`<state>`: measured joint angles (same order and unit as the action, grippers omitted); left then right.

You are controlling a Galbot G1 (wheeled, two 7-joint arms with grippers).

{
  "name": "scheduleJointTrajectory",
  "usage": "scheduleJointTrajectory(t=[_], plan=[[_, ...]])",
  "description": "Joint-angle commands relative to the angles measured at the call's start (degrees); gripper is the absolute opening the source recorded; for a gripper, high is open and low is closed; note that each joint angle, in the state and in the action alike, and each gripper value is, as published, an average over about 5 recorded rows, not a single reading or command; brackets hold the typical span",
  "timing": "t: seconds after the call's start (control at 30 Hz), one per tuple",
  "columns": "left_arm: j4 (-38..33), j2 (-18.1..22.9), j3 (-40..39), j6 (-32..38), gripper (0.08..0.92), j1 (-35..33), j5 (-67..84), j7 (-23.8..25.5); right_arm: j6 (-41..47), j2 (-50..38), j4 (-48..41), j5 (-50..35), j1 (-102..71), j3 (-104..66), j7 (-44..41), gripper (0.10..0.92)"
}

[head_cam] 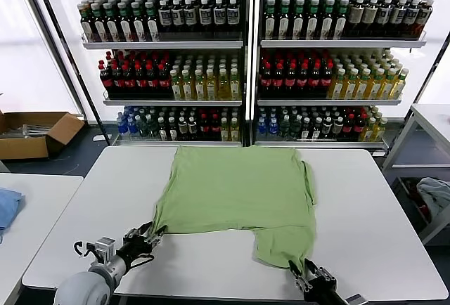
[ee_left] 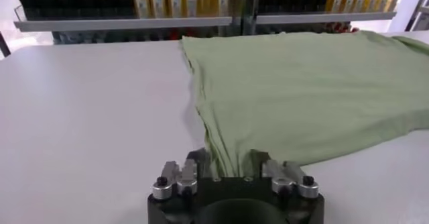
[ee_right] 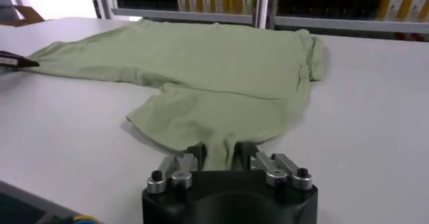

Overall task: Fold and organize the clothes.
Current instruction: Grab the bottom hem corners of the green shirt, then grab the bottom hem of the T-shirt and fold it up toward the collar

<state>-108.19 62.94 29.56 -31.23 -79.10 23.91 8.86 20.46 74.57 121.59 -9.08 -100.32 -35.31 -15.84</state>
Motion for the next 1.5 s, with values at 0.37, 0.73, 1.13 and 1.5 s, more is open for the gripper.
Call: scheduleJointTrajectory(t=[0.37, 0.73, 1.13, 1.5], plan=[[-3.35, 0.49, -0.78, -0.01, 0.101, -1.90, -1.17, 0.05, -9.69, -0.58, 0.08, -4.49, -0.71, -1.13, -3.59, 0.108], [-12.88, 2.75, 3.56, -0.31, 0.081, -8.81, -2.42, 0.36, -15.97, -1.03, 6.84, -6.89, -13.35, -3.89, -6.57, 0.108], [-23.22, 5.33, 10.08, -0.59, 0.081, -20.88, -4.00, 0.96, -23.67, 0.83, 10.56, -6.76, -23.24, -6.72, -7.50, 0.108], [-26.25, 6.62, 10.61, -1.20, 0.081, -22.93, -3.74, 1.33, -25.87, 0.50, 9.83, -11.93, -19.72, -6.81, -6.53, 0.108]])
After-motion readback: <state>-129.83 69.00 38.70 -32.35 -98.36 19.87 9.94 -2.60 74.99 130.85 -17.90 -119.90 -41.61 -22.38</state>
